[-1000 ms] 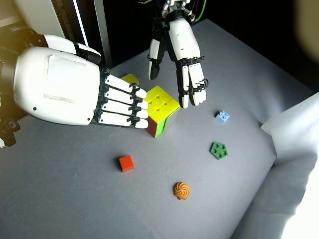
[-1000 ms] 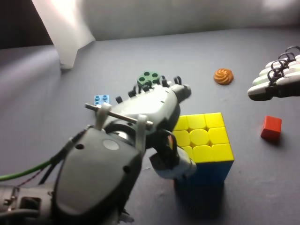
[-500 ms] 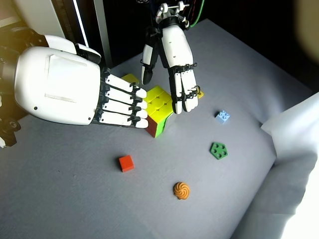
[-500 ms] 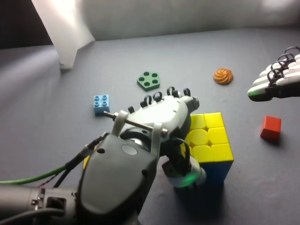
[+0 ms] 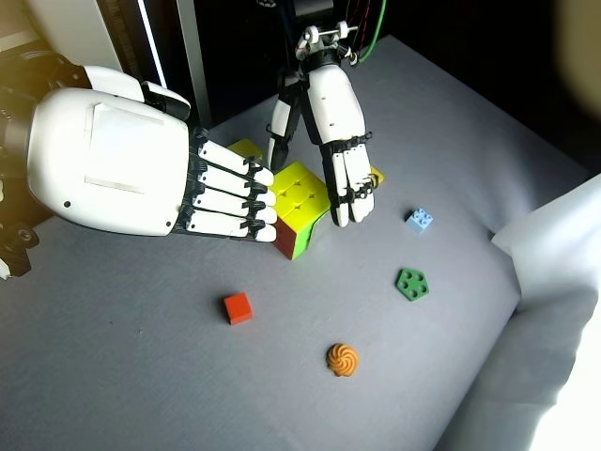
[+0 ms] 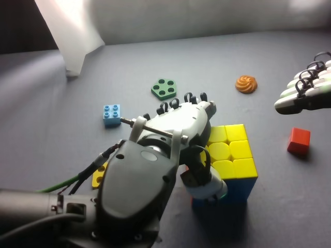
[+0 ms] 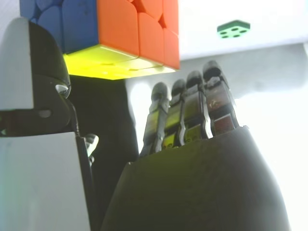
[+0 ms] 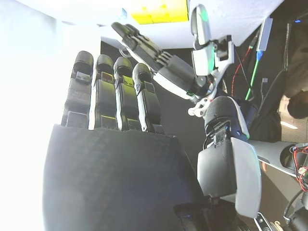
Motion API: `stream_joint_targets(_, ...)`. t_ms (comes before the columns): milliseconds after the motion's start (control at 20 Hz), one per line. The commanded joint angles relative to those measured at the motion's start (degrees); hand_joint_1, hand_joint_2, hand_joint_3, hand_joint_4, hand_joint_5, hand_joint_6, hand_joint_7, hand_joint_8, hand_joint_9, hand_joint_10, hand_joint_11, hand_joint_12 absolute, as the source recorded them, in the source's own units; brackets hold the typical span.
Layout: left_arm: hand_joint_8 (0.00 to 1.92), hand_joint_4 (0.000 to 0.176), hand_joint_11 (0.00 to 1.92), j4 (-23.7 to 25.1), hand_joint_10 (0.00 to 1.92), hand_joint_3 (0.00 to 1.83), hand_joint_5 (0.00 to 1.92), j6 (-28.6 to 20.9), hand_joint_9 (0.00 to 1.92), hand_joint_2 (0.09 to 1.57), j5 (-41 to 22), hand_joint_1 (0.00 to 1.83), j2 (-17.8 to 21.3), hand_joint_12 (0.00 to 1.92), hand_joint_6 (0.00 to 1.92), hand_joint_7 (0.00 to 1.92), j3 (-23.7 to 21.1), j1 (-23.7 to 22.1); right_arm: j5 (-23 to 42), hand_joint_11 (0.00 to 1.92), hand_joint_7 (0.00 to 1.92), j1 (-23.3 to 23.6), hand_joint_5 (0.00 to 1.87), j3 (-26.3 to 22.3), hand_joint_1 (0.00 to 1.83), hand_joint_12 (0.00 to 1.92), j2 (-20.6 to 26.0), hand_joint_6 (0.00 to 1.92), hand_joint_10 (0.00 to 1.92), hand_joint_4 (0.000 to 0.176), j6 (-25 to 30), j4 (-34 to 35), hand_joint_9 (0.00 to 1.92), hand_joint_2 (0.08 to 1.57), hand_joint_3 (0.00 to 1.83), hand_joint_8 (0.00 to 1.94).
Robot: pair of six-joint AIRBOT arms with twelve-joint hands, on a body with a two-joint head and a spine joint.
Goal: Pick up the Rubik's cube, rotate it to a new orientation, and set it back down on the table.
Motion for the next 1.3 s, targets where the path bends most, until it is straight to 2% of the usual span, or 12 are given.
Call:
stream_joint_targets(0, 0.01, 0.017, 0.01, 4.5, 0.0, 0.0, 0.19, 0.1, 0.0, 0.91, -1.3, 1.32, -0.5, 0.0, 0.02, 0.04, 0.3, 0.1, 0.4, 0.0, 0.15, 0.2, 0.18, -0.2, 0.06, 0.21, 0.0, 0.0, 0.0, 0.0, 0.3, 3.4, 0.09, 1.19, 0.0, 0.0)
stream_joint_targets(50, 0.01, 0.002, 0.0, 4.5, 0.0, 0.0, 0.17, 0.1, 0.0, 0.9, -1.3, 1.32, -0.7, 0.0, 0.01, 0.04, 0.5, 0.3, 0.4, 0.0, 0.14, 0.2, 0.17, -0.2, 0.05, 0.2, 0.0, 0.0, 0.0, 0.0, 0.3, 3.4, 0.08, 1.19, 0.0, 0.0)
stream_joint_targets(150, 0.0, 0.019, 0.0, 4.4, 0.0, 0.0, 0.17, 0.1, 0.0, 0.87, -1.3, 1.28, -1.1, 0.0, 0.01, 0.04, 0.9, 0.6, 0.4, 0.0, 0.12, 0.2, 0.15, -0.2, 0.06, 0.11, 0.0, 0.0, 0.0, 0.0, 0.3, 3.4, 0.06, 1.19, 0.0, 0.0)
stream_joint_targets(200, 0.0, 0.017, 0.0, 4.4, 0.0, 0.0, 0.16, 0.2, 0.0, 0.86, -1.3, 1.27, -1.3, 0.0, 0.0, 0.03, 1.1, 0.9, 0.4, 0.0, 0.12, 0.2, 0.15, -0.2, 0.01, 0.13, 0.0, 0.0, 0.0, 0.0, 0.3, 3.4, 0.06, 1.19, 0.0, 0.0)
stream_joint_targets(250, 0.01, 0.0, 0.0, 4.4, 0.0, 0.0, 0.16, 0.2, 0.0, 0.87, -1.3, 1.28, -1.4, 0.0, 0.01, 0.04, 1.2, 1.1, 0.4, 0.0, 0.11, 0.2, 0.14, -0.2, 0.03, 0.1, 0.0, 0.0, 0.0, 0.0, 0.3, 3.4, 0.05, 1.19, 0.0, 0.0)
stream_joint_targets(350, 0.0, 0.001, 0.0, 4.7, 0.0, 0.0, 0.15, 0.2, 0.0, 0.87, -1.1, 1.25, -1.6, 0.0, 0.0, 0.03, 1.6, 1.8, 0.4, 0.0, 0.08, 0.2, 0.11, -0.2, 0.05, 0.01, 0.0, 0.0, 0.0, 0.0, 0.3, 3.4, 0.02, 1.19, 0.0, 0.0)
stream_joint_targets(750, 0.0, 0.0, 0.0, 6.2, 0.0, 0.0, 0.14, 0.1, 0.0, 0.82, 0.8, 1.19, -3.4, 0.0, 0.01, 0.0, 4.4, 3.8, 0.4, 0.0, 0.07, 0.2, 0.1, -0.2, 0.0, 0.0, 0.0, 0.0, 0.0, 0.0, 0.3, 3.4, 0.01, 1.19, 0.0, 0.0)
stream_joint_targets(800, 0.0, 0.0, 0.0, 6.3, 0.0, 0.0, 0.13, 0.1, 0.0, 0.82, 0.9, 1.19, -3.8, 0.0, 0.0, 0.0, 4.8, 4.0, 0.4, 0.03, 0.12, 0.2, 0.15, -0.2, 0.12, 0.02, 0.0, 0.0, 0.01, 0.0, 0.3, 3.4, 0.05, 1.17, 0.0, 0.0)
stream_joint_targets(950, 0.0, 0.0, 0.0, 6.6, 0.0, 0.0, 0.13, -0.1, 0.0, 0.82, 0.9, 1.19, -4.5, 0.0, 0.0, 0.01, 5.7, 4.4, 0.4, 0.01, 0.1, 0.2, 0.13, -0.2, 0.09, 0.02, 0.0, 0.0, 0.0, 0.0, 0.3, 3.4, 0.04, 1.17, 0.0, 0.0)
stream_joint_targets(1000, 0.0, 0.028, 0.01, 6.8, 0.0, 0.0, 0.18, -0.2, 0.0, 0.81, 0.9, 1.19, -4.6, 0.0, 0.02, 0.01, 5.9, 4.6, 0.4, 0.0, 0.07, 0.2, 0.11, -0.2, 0.06, 0.0, 0.0, 0.0, 0.0, 0.0, 0.3, 3.4, 0.01, 1.18, 0.0, 0.0)
stream_joint_targets(1050, 0.0, 0.028, 0.01, 7.1, 0.0, 0.0, 0.18, -0.4, 0.0, 0.81, 0.9, 1.19, -4.7, 0.0, 0.02, 0.01, 6.1, 4.9, 0.4, 0.0, 0.07, 0.2, 0.11, -0.2, 0.06, 0.0, 0.0, 0.0, 0.0, 0.0, 0.3, 3.4, 0.01, 1.18, 0.0, 0.0)
stream_joint_targets(1250, 0.0, 0.002, 0.0, 7.9, 0.0, 0.0, 0.14, -1.4, 0.0, 0.81, 0.9, 1.15, -4.7, 0.0, 0.0, 0.0, 6.2, 6.0, 0.4, 0.01, 0.09, 0.2, 0.12, -0.2, 0.05, 0.01, 0.0, 0.01, 0.01, 0.0, 0.3, 3.4, 0.03, 1.18, 0.0, 0.01)
